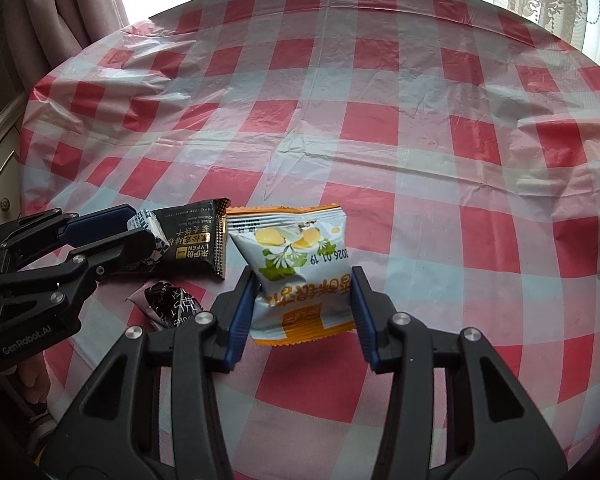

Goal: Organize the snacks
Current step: 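Carry the candy and chip bag to the white box and release them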

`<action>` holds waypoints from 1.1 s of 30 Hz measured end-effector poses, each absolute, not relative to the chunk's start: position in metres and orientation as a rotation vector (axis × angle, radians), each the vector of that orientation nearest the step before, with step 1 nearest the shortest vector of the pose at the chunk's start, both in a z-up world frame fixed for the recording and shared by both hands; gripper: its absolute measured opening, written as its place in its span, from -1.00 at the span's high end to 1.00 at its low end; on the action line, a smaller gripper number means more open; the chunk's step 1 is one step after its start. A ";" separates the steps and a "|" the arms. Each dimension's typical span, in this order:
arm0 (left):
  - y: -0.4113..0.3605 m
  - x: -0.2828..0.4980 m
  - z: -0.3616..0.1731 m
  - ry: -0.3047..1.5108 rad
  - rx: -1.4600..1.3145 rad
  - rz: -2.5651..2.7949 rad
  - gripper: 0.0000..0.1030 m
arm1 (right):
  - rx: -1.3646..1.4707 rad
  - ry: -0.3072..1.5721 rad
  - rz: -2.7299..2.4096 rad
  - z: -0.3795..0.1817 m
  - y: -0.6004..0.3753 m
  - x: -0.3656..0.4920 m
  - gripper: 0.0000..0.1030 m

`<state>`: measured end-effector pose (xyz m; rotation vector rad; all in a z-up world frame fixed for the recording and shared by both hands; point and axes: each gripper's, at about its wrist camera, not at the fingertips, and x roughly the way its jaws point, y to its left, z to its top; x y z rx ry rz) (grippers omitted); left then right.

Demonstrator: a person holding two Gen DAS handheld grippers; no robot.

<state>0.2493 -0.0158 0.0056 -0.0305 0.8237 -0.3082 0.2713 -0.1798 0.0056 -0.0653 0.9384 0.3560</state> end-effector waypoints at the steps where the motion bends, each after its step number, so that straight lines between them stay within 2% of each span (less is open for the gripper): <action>1: -0.017 0.247 0.008 0.820 -0.030 -0.308 0.35 | -0.061 0.937 0.355 0.007 -0.181 0.269 0.05; 15: -0.050 0.214 0.028 0.801 -0.026 -0.342 0.36 | -0.020 0.921 0.314 0.021 -0.217 0.221 0.05; 33: -0.144 0.165 0.038 0.815 0.065 -0.509 0.36 | 0.069 0.889 0.178 0.032 -0.307 0.157 0.05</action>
